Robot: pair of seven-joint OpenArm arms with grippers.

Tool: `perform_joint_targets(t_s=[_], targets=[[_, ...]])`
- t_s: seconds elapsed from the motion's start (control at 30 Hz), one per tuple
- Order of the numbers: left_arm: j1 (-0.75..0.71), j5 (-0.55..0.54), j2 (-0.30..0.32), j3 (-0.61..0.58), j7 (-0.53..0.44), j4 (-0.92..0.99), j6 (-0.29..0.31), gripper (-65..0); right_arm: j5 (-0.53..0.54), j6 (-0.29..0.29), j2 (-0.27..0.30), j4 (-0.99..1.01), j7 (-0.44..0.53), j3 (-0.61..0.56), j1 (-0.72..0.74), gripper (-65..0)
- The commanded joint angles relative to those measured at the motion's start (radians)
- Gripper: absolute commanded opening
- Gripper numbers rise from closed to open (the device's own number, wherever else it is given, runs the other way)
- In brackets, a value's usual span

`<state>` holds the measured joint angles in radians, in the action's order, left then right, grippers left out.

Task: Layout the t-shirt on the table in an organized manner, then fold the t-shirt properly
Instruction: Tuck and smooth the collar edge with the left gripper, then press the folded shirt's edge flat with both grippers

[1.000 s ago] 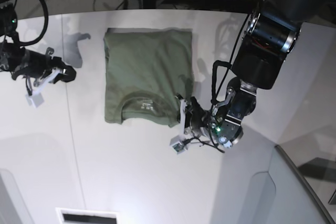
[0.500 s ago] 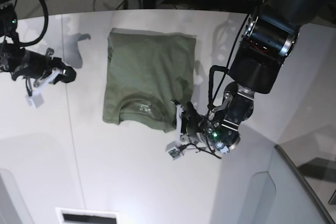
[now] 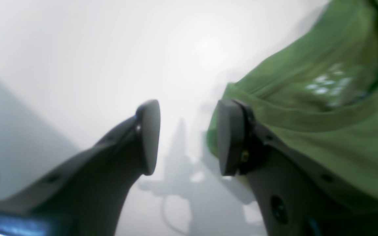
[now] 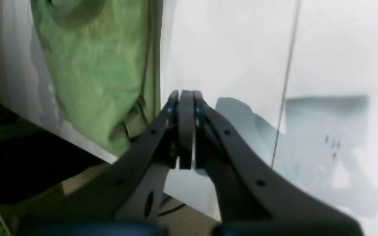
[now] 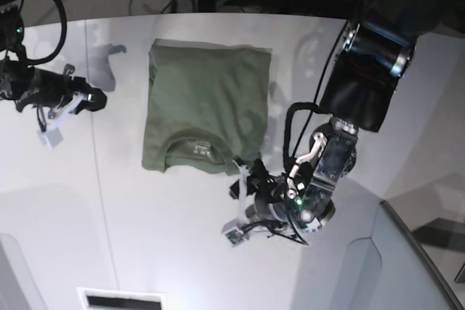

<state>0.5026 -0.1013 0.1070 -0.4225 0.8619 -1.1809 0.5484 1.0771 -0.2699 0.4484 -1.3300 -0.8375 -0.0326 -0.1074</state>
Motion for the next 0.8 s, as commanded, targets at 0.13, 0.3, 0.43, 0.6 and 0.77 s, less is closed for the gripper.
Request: perform_joint_targets(t_s=[0.13,0.3,0.43,0.6,0.77], targets=[[-0.154,0.001,-0.031,0.000,0.070,-0.304,0.000,-53.8,0.021,-0.009,0.025,-0.105,-0.052,-0.059,0.025,-65.0],[-0.348,0.001,-0.014,0.000,0.075,-0.433,0.000,-65.0,0.021,-0.009,0.036,-0.265,-0.059,-0.255,0.036,-65.0],[-0.477,0.001,0.020,0.001,0.073,-0.522,0.000,-65.0,0.021,-0.007,0.030,-0.288,-0.058,-0.392,0.056,-65.0],[-0.552,0.001,0.070,0.001,0.072,-0.558,-0.003,-65.0,0.021,-0.007,0.014,-0.286,-0.050,-0.499,0.076,-65.0],[-0.591,-0.004,0.122,0.000,0.067,-0.561,-0.097,-65.0,0.021,-0.007,-0.021,-0.280,-0.056,-0.490,0.099,-65.0]])
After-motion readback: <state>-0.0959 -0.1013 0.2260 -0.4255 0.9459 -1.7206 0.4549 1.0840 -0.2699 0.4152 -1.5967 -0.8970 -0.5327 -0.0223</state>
